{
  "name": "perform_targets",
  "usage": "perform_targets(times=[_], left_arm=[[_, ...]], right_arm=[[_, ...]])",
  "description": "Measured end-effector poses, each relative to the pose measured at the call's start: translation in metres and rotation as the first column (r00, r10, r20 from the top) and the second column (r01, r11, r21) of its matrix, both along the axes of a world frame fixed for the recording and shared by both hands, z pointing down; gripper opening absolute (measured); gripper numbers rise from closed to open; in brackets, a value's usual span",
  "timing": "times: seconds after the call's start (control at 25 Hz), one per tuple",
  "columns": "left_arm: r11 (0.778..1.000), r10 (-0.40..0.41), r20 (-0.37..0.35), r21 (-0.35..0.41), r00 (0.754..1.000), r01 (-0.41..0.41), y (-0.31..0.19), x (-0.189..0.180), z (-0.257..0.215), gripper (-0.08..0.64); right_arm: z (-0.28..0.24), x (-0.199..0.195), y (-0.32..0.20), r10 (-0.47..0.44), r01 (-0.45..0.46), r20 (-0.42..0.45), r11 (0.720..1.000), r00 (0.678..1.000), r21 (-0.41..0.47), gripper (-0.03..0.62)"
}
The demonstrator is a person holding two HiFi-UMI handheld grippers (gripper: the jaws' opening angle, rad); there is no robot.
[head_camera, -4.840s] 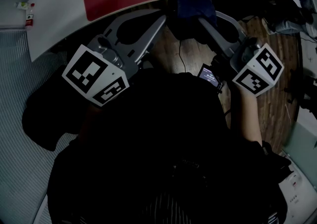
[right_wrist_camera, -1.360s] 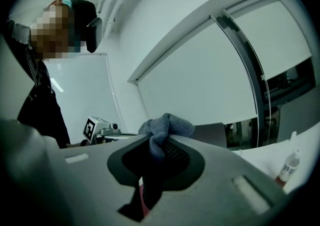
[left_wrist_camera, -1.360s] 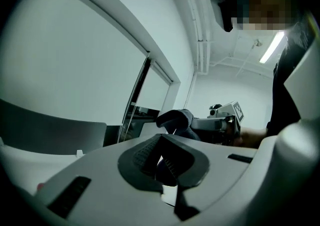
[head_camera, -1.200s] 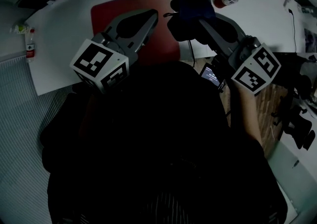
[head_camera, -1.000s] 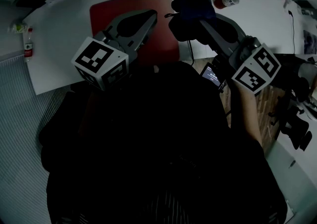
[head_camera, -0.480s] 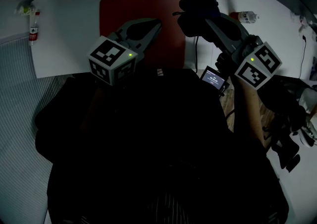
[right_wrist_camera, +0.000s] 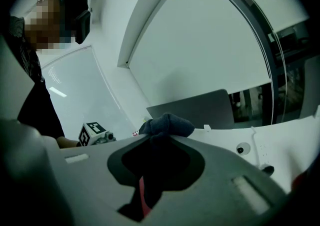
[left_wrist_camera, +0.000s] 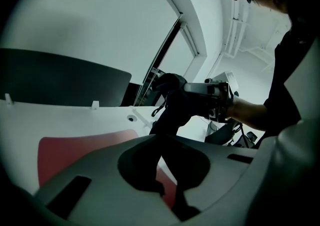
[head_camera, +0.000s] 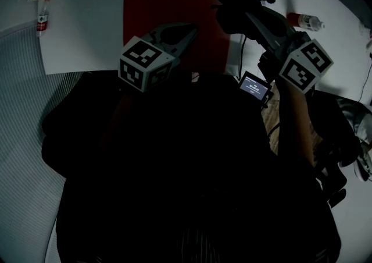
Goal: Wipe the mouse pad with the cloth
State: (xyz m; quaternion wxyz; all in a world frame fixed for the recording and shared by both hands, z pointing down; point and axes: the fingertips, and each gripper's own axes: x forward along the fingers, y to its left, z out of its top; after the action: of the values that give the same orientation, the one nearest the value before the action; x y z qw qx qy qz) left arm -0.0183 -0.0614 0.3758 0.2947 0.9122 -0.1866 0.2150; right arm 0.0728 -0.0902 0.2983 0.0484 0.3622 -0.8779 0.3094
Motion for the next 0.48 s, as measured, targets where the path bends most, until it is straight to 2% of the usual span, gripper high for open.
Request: perform_targets(times=[0.32,0.48], left_arm=[[0.998,0.007,0.076,-0.066,0.997,-0.002,0.003,-0.012,0.051,0.006],[0.987,0.066,0.177,-0.158,0.982,-0.038,0.019,-0.021,0.103,0.006]], right_arm=[[0.037,-0.007,0.001,-0.02,0.019,-0.02,0.998,1.0,-0.053,0.037],[0.063,-0.016,0.004,-0.037,0.034,-0.017,0.993,0.999,-0.11,0.037]])
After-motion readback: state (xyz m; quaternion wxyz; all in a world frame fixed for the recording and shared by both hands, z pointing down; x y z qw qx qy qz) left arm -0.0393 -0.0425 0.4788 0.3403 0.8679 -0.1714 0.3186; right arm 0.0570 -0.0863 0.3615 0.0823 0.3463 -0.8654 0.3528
